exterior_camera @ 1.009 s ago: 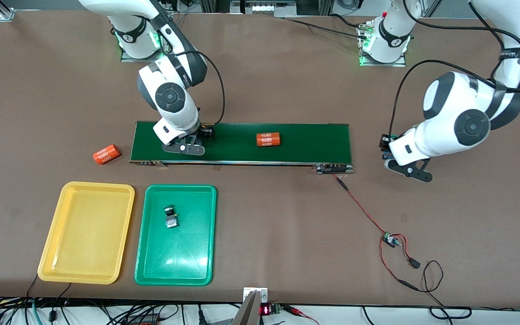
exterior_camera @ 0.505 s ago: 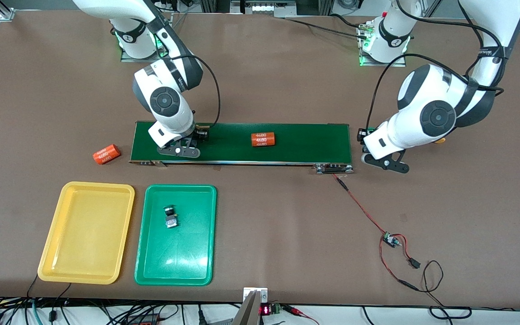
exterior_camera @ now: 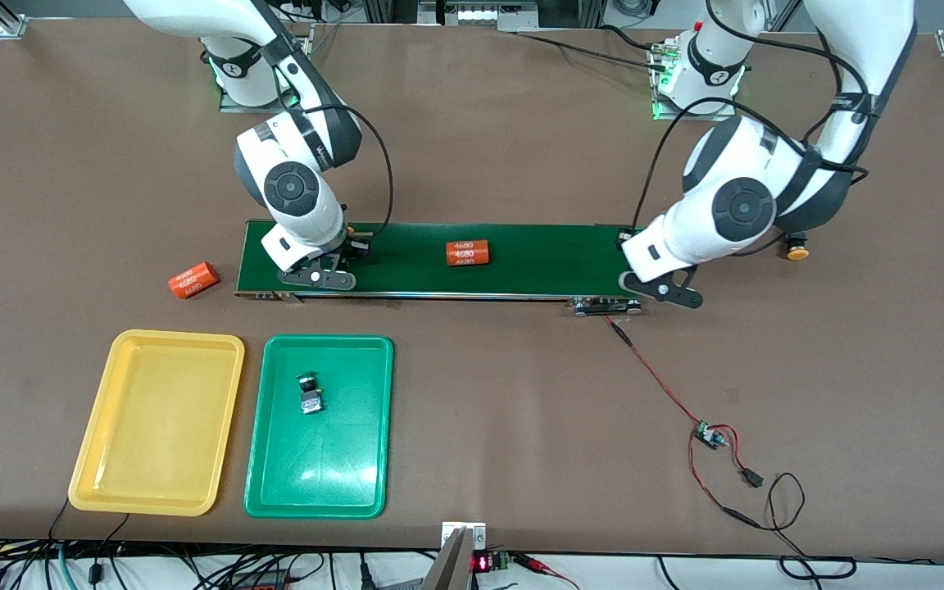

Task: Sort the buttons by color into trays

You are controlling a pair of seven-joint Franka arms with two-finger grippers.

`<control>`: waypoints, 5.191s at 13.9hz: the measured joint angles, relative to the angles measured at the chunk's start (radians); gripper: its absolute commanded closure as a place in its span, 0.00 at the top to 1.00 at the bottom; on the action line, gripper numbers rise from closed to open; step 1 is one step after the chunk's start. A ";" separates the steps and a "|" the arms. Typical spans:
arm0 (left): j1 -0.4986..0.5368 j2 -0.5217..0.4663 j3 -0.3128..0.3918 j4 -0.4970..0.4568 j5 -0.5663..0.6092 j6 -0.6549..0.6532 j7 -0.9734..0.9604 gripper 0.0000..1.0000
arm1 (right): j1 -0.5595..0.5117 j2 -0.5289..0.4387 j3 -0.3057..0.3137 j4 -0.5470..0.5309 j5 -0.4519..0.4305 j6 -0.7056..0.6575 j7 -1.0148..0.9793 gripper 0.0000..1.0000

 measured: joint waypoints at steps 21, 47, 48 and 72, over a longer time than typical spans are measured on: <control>-0.056 0.149 0.003 -0.043 0.002 0.221 -0.028 0.33 | -0.396 0.187 -0.064 0.520 0.001 -0.327 -0.792 0.24; 0.433 0.194 0.083 0.042 0.094 -0.072 0.365 1.00 | -0.440 0.465 -0.158 0.701 0.020 -0.144 -1.064 1.00; 0.476 0.194 0.084 0.025 0.103 -0.072 0.366 1.00 | -0.431 0.444 -0.157 0.701 0.020 -0.183 -1.005 1.00; 0.789 0.058 0.080 -0.409 0.163 0.275 0.472 0.45 | -0.214 -0.223 -0.005 0.031 0.126 -0.148 -0.353 1.00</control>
